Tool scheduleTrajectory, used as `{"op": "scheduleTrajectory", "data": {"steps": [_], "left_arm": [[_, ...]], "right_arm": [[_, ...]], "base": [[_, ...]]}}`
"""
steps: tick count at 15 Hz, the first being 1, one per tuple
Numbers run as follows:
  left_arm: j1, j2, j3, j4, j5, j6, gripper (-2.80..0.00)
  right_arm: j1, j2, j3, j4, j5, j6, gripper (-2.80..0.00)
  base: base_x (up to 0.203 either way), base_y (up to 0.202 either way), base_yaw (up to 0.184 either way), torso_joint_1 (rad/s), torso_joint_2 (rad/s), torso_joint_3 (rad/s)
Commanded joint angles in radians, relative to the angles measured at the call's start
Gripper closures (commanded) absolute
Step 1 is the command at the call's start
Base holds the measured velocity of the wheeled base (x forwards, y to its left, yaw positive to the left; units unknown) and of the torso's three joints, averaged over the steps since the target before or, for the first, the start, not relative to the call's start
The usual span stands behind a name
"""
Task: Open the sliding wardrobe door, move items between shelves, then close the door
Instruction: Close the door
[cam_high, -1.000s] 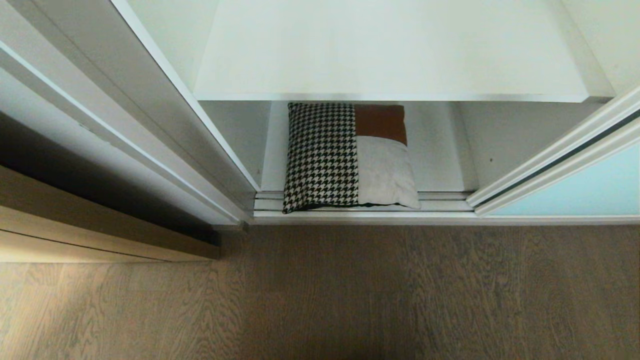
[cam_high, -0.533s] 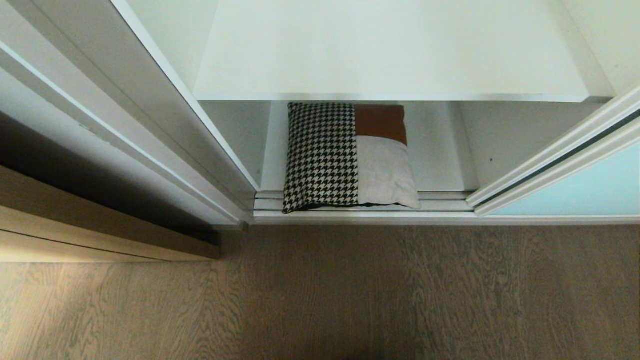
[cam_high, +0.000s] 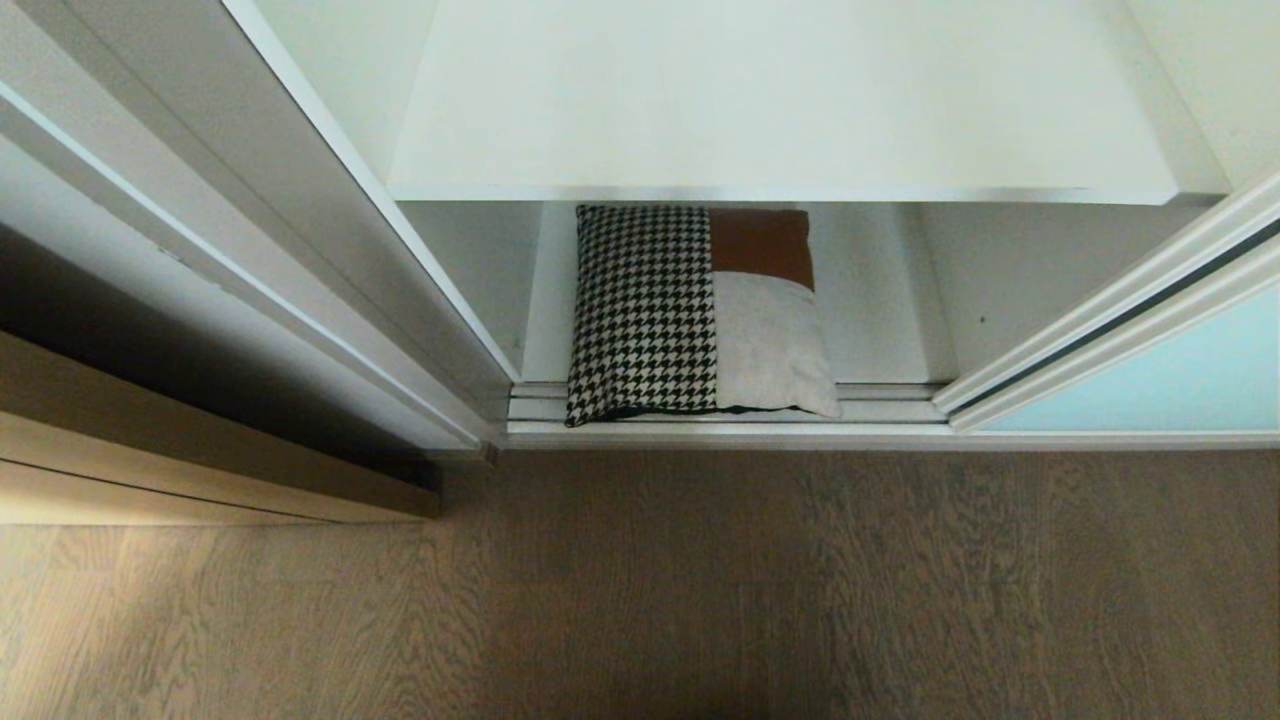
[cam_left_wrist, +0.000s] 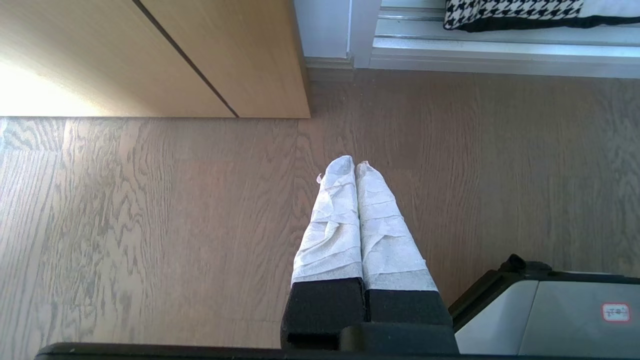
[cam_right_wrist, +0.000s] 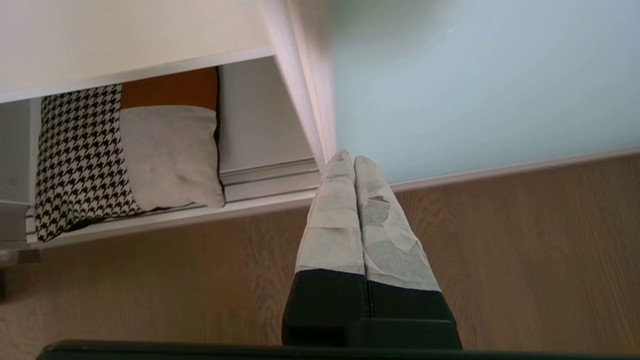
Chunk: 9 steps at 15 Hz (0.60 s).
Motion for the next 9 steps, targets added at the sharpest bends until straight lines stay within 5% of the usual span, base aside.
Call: {"op": "scheduleTrajectory", "data": {"steps": [1,9], "left_arm": [[0.0,0.002,0.0,0.001,0.0,0.0,0.0],[0.0,0.002,0.0,0.001,0.0,0.0,0.0]], "right_arm": [[0.0,0.058,0.006,-0.042,0.007,0.004,0.0],[0.048,0.176,-0.067,-0.112,0.001,0.076,0.0]], "base": [[0.0,0.0,0.0,0.0,0.0,0.0],[0.0,0.0,0.0,0.0,0.0,0.0]]}}
